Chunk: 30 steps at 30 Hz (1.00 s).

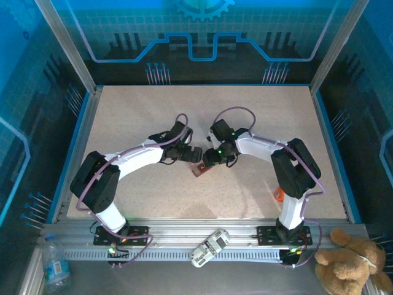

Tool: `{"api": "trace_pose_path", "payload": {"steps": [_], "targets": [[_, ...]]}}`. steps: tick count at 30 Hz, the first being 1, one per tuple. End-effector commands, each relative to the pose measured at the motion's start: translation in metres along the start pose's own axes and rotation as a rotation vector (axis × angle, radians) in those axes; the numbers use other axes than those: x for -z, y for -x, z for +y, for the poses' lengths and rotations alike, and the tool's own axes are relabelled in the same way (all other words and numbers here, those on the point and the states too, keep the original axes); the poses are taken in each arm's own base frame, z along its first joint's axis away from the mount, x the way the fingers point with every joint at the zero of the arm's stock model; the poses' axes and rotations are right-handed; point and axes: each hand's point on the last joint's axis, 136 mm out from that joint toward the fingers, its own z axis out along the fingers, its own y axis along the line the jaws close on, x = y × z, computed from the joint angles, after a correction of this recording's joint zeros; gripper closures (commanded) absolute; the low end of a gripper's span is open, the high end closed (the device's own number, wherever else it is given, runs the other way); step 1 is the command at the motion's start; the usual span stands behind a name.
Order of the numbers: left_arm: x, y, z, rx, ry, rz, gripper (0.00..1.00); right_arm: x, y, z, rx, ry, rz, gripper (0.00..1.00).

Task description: Sort the pills into containers

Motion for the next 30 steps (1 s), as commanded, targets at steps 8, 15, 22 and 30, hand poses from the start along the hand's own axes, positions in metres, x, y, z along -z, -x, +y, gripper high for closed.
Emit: {"api": "trace_pose_path", "payload": {"steps": [8, 15, 22, 30], "targets": [[0.05, 0.051, -0.008, 0.042, -0.098, -0.131, 0.01, 0.041, -0.004, 0.009, 0.009, 0.025, -0.056, 0.31], [0.083, 0.061, 0.035, 0.181, -0.042, -0.24, 0.01, 0.032, -0.035, 0.037, 0.012, 0.093, -0.027, 0.32], [0.11, 0.052, 0.083, 0.311, 0.018, -0.321, 0.01, 0.005, -0.051, 0.071, 0.022, 0.15, 0.018, 0.32], [0.12, 0.041, 0.096, 0.347, 0.026, -0.339, 0.01, -0.015, -0.045, 0.081, 0.022, 0.159, 0.04, 0.32]]}}
